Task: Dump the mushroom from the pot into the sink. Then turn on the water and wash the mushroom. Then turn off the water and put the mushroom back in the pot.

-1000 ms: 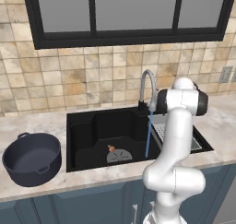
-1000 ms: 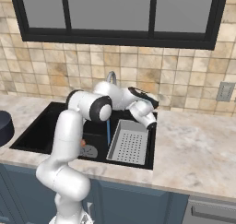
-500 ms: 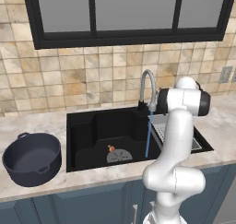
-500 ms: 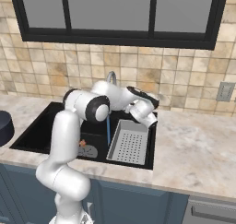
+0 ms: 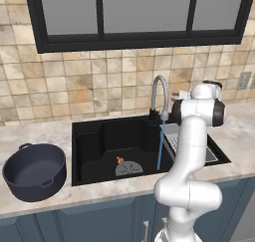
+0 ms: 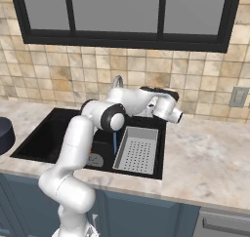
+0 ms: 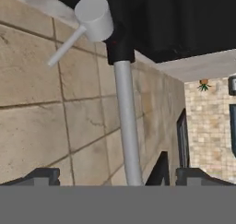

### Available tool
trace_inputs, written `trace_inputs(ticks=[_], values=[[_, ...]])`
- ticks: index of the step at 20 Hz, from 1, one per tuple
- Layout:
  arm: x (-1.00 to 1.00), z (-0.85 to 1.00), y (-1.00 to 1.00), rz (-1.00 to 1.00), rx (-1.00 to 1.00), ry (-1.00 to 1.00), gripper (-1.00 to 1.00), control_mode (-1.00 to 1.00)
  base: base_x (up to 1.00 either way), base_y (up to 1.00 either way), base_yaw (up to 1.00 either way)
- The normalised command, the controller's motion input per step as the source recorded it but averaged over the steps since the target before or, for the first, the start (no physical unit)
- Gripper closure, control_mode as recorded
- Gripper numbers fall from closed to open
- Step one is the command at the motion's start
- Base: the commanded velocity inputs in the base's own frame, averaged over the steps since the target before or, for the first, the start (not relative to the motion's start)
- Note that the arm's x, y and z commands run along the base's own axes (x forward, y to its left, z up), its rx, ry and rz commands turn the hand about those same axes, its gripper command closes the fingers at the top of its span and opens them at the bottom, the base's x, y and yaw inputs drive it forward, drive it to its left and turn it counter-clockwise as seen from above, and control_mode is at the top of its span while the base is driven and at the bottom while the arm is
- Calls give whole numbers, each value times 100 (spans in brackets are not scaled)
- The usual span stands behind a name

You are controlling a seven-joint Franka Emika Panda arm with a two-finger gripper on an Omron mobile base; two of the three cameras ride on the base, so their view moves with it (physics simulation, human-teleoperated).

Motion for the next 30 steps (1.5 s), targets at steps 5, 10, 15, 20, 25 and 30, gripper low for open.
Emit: trace_inputs(ticks=[5,10,15,20,25,30], values=[[-3,-25,0,26,-32,2,-100,-100,0,0,0],[-20,-54,0,20,-42,1,-100,-100,0,0,0],[-27,-55,11,13,-38,1,-100,-100,0,0,0],[-25,-17,32,0,-9,2,-100,-100,0,0,0],[-8,0,19,-3,0,1,-100,-100,0,0,0],[0,-7,1,-4,0,0,-100,-100,0,0,0]])
